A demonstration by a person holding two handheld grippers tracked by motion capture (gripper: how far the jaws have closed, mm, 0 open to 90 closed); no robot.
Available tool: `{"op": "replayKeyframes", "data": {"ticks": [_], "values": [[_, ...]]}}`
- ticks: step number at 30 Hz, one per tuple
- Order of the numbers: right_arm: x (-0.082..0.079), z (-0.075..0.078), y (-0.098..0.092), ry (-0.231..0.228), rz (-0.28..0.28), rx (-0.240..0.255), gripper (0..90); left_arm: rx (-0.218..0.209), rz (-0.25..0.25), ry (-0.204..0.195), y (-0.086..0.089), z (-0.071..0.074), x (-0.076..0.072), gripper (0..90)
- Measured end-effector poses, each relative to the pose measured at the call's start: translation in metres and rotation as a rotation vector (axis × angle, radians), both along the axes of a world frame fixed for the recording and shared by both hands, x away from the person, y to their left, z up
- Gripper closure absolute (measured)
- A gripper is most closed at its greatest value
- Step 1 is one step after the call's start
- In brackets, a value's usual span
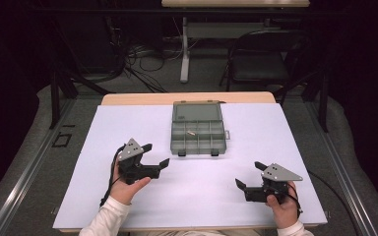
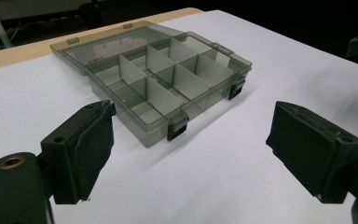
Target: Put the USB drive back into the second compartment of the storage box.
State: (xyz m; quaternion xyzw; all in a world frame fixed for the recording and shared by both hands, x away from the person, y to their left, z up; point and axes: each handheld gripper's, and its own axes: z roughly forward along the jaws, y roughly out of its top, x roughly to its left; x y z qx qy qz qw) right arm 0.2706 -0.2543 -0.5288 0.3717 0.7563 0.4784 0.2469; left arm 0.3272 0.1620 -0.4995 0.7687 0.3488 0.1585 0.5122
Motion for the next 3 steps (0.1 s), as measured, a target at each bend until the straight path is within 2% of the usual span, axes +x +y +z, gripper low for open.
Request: {"op": "replayKeyframes", "data": {"ticks": [3], "values": [[0.0000, 0.0003, -0.0002, -0.002, 0.001, -0.003, 8.9, 0.003, 0.006, 0.001, 0.0031, -0.0012, -0.0021, 11.4]]}}
